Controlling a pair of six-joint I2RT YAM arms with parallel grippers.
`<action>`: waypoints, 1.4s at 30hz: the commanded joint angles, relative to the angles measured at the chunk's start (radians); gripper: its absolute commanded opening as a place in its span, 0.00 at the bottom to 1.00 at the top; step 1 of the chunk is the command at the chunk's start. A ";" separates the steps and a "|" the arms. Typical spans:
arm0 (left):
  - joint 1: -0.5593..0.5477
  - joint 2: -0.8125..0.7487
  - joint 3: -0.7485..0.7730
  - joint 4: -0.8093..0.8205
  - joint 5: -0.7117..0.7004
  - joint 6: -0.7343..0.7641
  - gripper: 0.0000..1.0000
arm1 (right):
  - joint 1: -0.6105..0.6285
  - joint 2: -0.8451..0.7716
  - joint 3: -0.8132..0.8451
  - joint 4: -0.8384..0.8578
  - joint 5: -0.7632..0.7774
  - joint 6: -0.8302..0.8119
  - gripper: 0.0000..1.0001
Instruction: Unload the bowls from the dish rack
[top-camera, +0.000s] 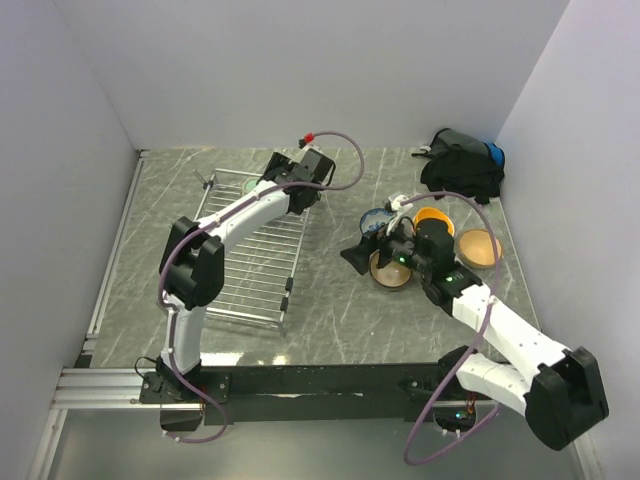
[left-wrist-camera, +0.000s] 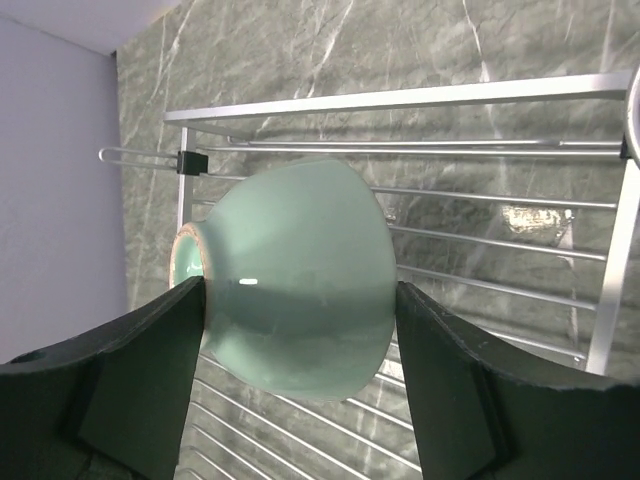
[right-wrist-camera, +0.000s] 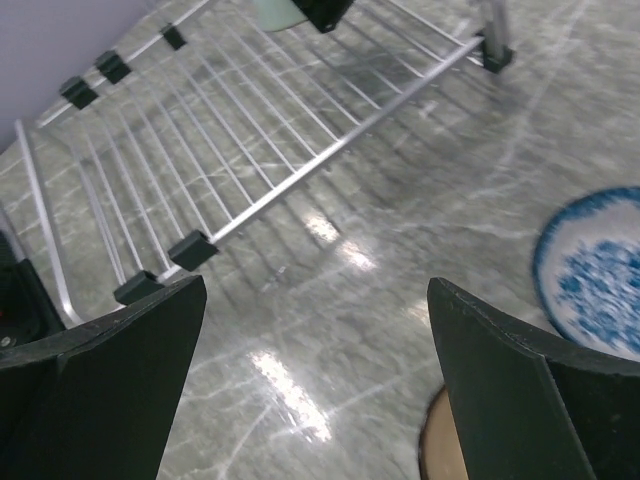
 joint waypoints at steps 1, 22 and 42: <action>0.019 -0.099 0.025 -0.033 0.036 -0.068 0.44 | 0.046 0.054 0.025 0.179 -0.042 0.037 1.00; 0.048 -0.240 0.060 -0.109 0.219 -0.213 0.40 | 0.199 0.667 0.231 0.878 -0.062 0.244 1.00; 0.047 -0.361 0.016 -0.045 0.381 -0.321 0.38 | 0.235 0.925 0.471 0.966 -0.013 0.322 0.96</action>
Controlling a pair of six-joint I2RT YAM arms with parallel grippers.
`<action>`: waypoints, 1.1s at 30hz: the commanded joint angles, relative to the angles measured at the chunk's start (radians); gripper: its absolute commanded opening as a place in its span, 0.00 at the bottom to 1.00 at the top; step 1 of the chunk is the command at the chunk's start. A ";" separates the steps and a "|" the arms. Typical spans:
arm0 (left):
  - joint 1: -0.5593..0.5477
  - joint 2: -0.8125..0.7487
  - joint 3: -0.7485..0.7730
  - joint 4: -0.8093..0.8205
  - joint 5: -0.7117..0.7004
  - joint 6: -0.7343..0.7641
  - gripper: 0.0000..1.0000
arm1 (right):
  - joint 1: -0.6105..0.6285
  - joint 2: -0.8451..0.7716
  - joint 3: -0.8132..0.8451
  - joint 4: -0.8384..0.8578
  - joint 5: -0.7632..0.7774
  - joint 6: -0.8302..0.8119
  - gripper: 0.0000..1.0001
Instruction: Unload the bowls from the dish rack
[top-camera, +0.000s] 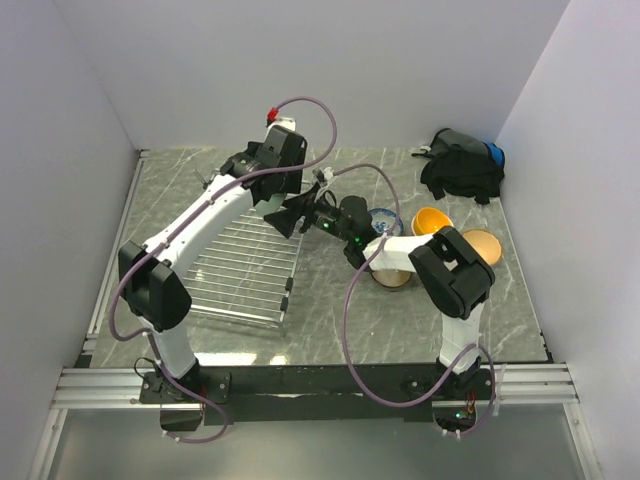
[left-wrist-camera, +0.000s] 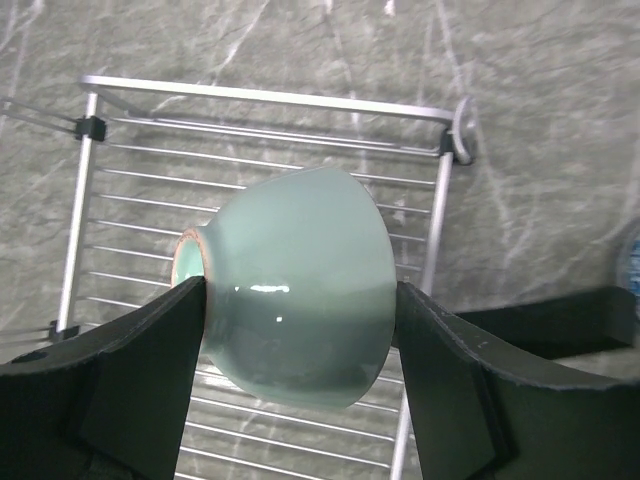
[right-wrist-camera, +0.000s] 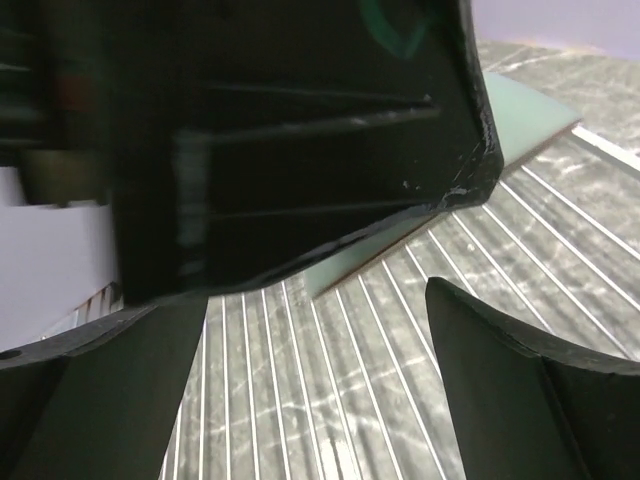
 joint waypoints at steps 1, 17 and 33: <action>-0.004 -0.101 -0.012 0.108 0.043 -0.046 0.38 | 0.009 0.014 0.071 0.066 -0.010 0.002 0.94; 0.011 -0.218 -0.138 0.230 0.160 -0.139 0.44 | 0.023 -0.038 0.074 0.017 -0.064 -0.066 0.00; 0.014 -0.598 -0.417 0.404 -0.027 0.019 0.99 | 0.038 -0.414 -0.009 -0.602 0.036 -0.297 0.00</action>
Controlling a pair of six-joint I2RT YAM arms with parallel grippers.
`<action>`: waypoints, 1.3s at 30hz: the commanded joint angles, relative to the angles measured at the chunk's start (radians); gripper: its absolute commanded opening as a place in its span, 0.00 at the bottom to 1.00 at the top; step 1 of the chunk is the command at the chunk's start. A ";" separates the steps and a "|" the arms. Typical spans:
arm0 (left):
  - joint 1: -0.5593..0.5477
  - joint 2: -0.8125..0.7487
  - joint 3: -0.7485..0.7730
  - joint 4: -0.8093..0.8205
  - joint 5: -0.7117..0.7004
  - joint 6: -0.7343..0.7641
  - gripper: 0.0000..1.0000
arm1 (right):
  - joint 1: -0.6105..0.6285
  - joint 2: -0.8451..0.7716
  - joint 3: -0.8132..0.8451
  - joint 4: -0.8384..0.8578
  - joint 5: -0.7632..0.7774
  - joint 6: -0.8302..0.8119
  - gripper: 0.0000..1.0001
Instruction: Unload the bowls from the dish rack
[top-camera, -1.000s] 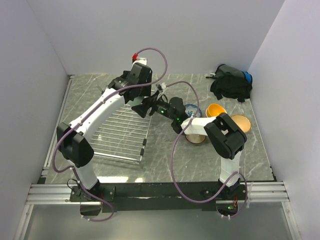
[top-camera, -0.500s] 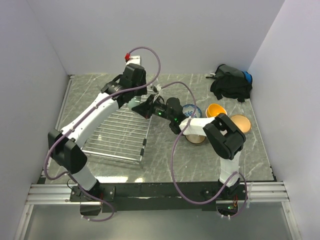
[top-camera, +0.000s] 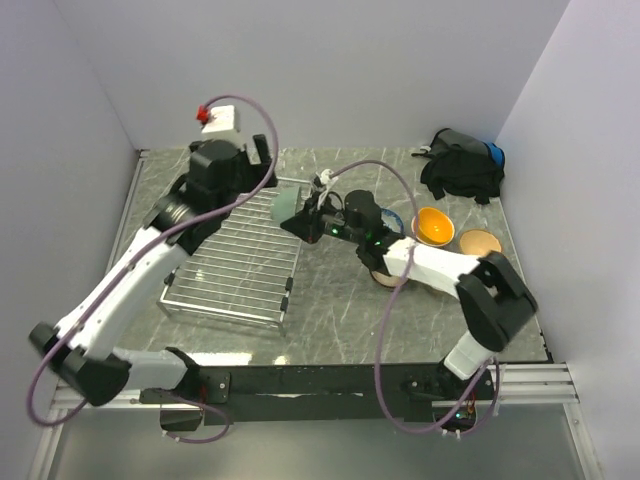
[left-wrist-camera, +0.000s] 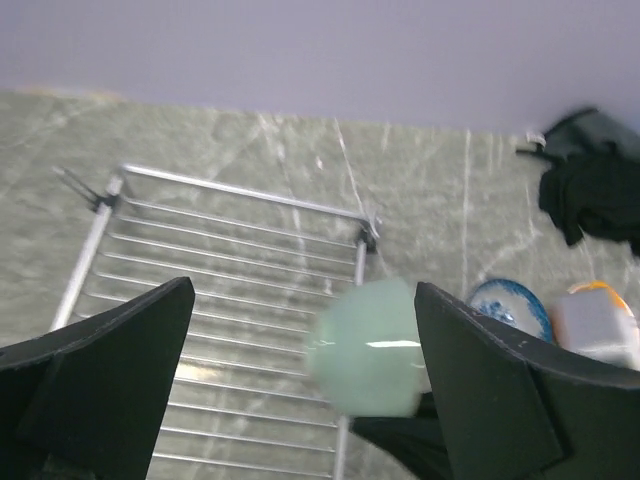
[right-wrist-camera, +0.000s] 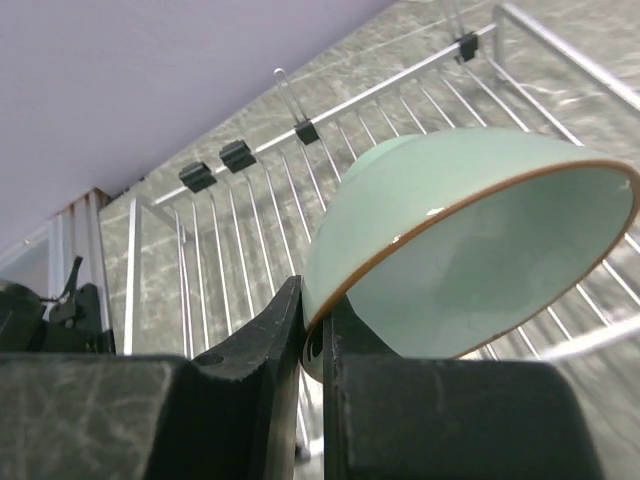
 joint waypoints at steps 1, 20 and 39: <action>0.000 -0.170 -0.138 0.132 -0.114 0.094 0.99 | 0.014 -0.173 0.034 -0.288 0.101 -0.140 0.00; 0.000 -0.531 -0.653 0.370 -0.375 0.157 1.00 | 0.126 -0.168 0.252 -1.276 0.536 -0.456 0.00; 0.075 -0.577 -0.670 0.379 -0.298 0.120 0.99 | 0.180 0.201 0.446 -1.451 0.777 -0.559 0.16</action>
